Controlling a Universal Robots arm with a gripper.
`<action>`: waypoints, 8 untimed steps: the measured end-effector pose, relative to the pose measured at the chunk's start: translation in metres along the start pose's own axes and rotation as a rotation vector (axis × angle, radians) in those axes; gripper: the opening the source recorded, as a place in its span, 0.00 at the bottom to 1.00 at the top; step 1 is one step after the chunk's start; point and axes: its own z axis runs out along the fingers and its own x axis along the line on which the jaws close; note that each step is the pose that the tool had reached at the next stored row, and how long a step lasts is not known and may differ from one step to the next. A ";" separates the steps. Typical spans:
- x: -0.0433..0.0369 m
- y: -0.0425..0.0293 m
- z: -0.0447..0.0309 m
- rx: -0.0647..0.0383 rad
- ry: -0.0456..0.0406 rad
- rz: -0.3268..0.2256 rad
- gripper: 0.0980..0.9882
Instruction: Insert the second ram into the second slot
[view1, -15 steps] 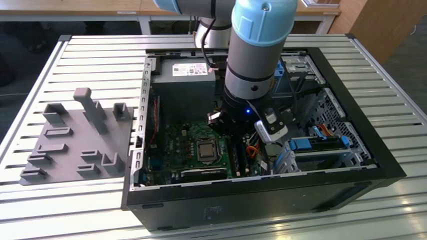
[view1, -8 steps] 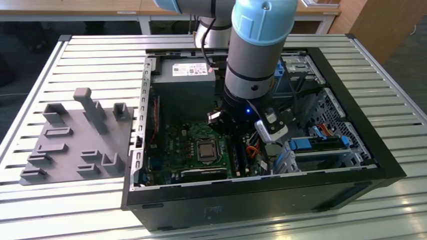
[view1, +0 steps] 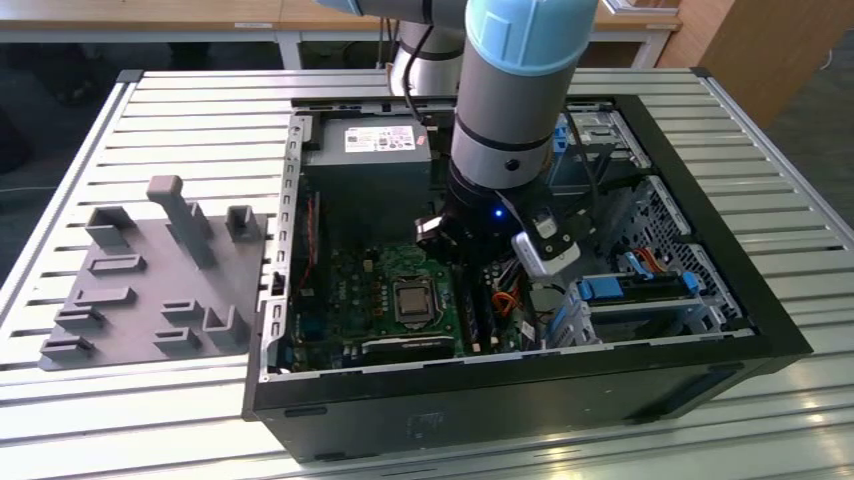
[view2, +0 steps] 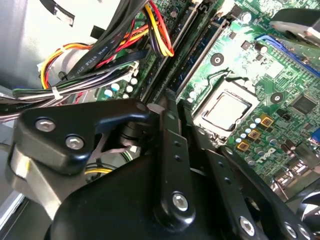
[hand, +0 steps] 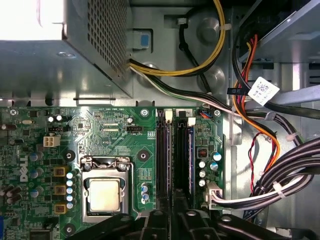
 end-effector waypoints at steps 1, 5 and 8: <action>0.0000 0.0000 0.0000 0.000 0.0000 0.000 0.11; 0.0000 0.0000 0.0010 0.000 0.0000 0.000 0.03; 0.0000 -0.0001 0.0018 0.000 0.0001 0.000 0.03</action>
